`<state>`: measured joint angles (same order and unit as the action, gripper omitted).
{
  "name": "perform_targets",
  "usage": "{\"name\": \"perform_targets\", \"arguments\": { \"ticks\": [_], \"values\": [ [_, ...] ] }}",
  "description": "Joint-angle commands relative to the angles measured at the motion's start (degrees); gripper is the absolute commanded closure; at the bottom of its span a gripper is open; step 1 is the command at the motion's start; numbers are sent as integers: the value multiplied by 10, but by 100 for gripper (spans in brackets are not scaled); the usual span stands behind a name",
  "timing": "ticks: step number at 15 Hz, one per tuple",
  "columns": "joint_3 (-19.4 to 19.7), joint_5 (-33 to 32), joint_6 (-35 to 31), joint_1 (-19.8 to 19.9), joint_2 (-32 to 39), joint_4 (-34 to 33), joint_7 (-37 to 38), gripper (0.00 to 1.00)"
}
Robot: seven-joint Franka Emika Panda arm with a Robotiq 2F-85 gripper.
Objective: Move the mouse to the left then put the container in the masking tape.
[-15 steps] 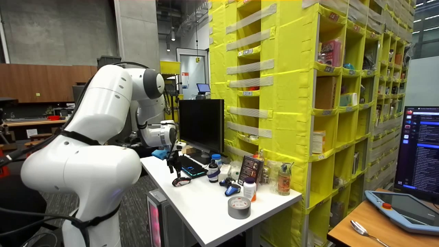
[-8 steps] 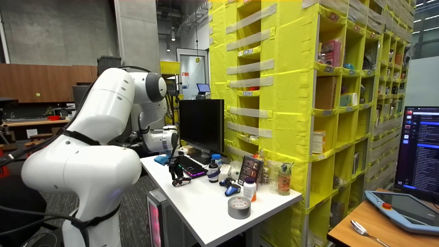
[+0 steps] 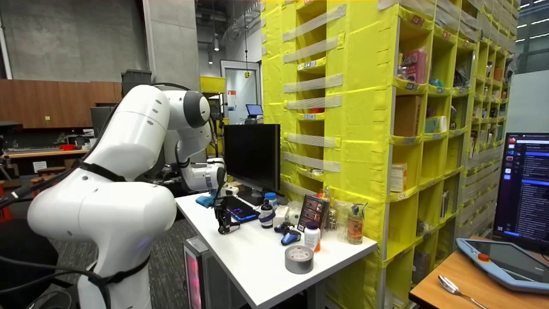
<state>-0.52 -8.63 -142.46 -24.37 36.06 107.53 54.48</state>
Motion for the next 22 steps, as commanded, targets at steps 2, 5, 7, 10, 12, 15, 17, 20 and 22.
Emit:
{"name": "perform_targets", "arguments": {
  "ticks": [2, 5, 7, 10, 12, 15, 17, 20, 22],
  "values": [
    [-3, 2, 10, -5, -3, -16, -2, 59],
    [-3, -1, 10, -8, -5, -22, -4, 63],
    [-2, -4, 13, -11, -6, -25, -5, 64],
    [-2, -12, 13, -18, -10, -29, -8, 66],
    [-3, -22, 16, -28, -12, -35, -11, 66],
    [-6, -42, 28, -48, -9, -56, -21, 66],
    [-9, -57, 42, -62, -4, -75, -28, 66],
    [-16, -72, 65, -77, 3, -102, -41, 66],
    [-17, -80, 84, -86, 8, -120, -50, 66]
  ]
}}
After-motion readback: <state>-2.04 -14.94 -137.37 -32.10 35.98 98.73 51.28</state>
